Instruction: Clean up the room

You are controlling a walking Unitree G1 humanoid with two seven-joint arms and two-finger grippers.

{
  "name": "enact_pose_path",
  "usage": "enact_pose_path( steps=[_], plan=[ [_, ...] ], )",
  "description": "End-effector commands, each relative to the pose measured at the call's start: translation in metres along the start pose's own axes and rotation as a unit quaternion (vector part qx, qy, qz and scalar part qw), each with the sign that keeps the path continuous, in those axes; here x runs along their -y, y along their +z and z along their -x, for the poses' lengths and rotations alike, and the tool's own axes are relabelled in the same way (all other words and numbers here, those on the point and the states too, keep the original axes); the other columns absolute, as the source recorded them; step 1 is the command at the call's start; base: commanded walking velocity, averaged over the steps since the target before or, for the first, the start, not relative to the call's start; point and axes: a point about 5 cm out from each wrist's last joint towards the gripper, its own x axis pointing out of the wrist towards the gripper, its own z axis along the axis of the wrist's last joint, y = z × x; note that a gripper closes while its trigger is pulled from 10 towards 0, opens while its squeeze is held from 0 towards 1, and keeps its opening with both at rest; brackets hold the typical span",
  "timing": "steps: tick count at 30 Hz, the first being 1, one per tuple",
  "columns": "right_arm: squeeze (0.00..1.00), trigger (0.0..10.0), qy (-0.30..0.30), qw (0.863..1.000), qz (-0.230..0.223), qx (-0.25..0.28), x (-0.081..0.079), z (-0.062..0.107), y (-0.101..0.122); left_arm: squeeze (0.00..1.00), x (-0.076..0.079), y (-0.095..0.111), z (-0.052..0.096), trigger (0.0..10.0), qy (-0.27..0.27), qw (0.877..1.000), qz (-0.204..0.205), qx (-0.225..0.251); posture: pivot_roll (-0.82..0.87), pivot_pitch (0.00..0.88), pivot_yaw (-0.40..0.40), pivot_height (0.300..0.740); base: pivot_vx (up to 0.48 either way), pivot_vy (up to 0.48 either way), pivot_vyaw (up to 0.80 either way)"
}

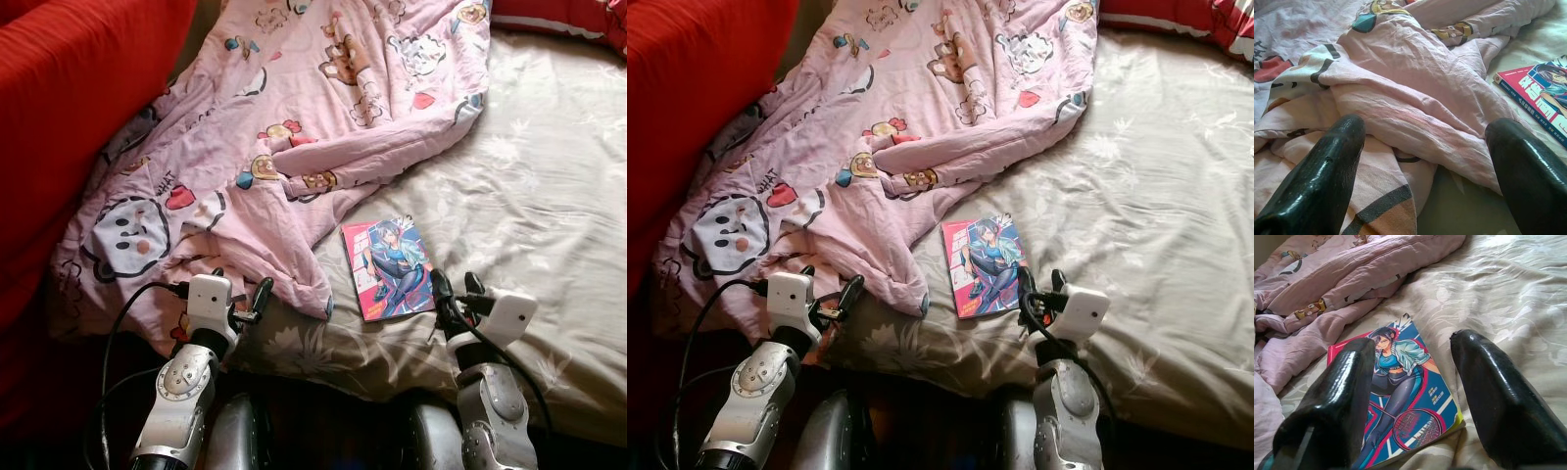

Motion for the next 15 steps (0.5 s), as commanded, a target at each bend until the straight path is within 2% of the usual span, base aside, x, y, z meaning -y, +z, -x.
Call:
enact_pose_path(
  steps=[1, 3, 11, 13, 15],
  plan=[
    [0.00, 10.0, -0.004, 1.000, -0.001, -0.008, 0.0013, 0.0029, -0.0023, 0.00, -0.0024, -0.0052, 0.0054, 10.0, 0.004, 1.000, 0.004, -0.013, 0.03, 0.326, 0.037, 0.574, 0.000, -0.472, -0.76],
    [0.00, 10.0, -0.004, 1.000, 0.001, -0.007, 0.0015, 0.0020, -0.0016, 0.00, -0.0026, -0.0056, 0.0054, 10.0, 0.006, 1.000, 0.005, -0.015, 0.03, 0.326, 0.037, 0.574, 0.000, -0.472, -0.76],
    [0.00, 10.0, -0.010, 1.000, 0.002, -0.006, 0.0016, 0.0020, -0.0026, 0.00, -0.0042, -0.0066, 0.0052, 10.0, 0.009, 1.000, 0.004, -0.019, 0.03, 0.315, 0.038, 0.574, 0.000, -0.422, 0.00],
    [0.00, 10.0, -0.011, 1.000, 0.002, -0.006, 0.0015, 0.0020, -0.0026, 0.00, -0.0044, -0.0067, 0.0051, 10.0, 0.009, 1.000, 0.005, -0.020, 0.03, 0.311, 0.039, 0.574, 0.000, -0.296, 0.00],
    [0.00, 10.0, -0.010, 1.000, 0.000, -0.006, 0.0014, 0.0019, -0.0027, 0.00, -0.0048, -0.0088, 0.0051, 10.0, 0.010, 1.000, 0.007, -0.027, 0.03, 0.311, 0.040, 0.574, 0.000, 0.000, 0.00]
  ],
)
